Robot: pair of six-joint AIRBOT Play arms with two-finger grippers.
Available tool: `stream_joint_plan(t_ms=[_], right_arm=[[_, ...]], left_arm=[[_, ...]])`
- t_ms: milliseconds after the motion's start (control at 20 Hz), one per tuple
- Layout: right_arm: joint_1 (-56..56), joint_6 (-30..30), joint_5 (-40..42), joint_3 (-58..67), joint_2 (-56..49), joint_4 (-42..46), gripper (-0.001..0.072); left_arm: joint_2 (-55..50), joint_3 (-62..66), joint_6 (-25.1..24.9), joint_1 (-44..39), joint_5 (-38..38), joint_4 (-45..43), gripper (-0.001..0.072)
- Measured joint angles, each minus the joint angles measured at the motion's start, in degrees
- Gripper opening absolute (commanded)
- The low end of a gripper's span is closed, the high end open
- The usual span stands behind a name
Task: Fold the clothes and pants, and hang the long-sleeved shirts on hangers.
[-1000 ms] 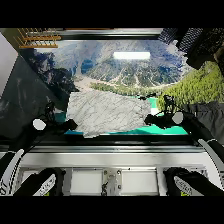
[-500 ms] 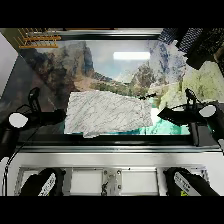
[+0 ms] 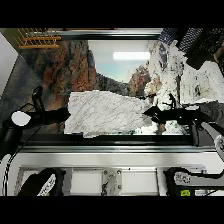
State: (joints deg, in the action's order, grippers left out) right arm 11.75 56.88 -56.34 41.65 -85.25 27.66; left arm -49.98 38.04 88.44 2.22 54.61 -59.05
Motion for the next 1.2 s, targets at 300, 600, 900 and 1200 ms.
stream_joint_plan(t_ms=[300,600,900,1200], right_arm=[[-7.34,-2.58,4.11,1.42,-3.74,-6.78,0.0017],[-7.56,0.31,4.66,4.31,-0.83,-0.76,0.0016],[-2.08,13.79,-9.31,16.96,8.96,26.36,0.0017],[-4.02,21.88,-25.35,32.13,14.73,39.67,0.0017]], left_arm=[[-7.78,0.09,1.16,-7.78,-5.35,0.66,0.0004],[-15.08,5.09,2.14,-13.70,-7.32,0.79,0.0005],[-27.19,17.20,2.40,-23.23,-8.46,0.72,0.0005],[-42.73,32.89,4.07,-33.70,-10.49,0.76,0.0005]])
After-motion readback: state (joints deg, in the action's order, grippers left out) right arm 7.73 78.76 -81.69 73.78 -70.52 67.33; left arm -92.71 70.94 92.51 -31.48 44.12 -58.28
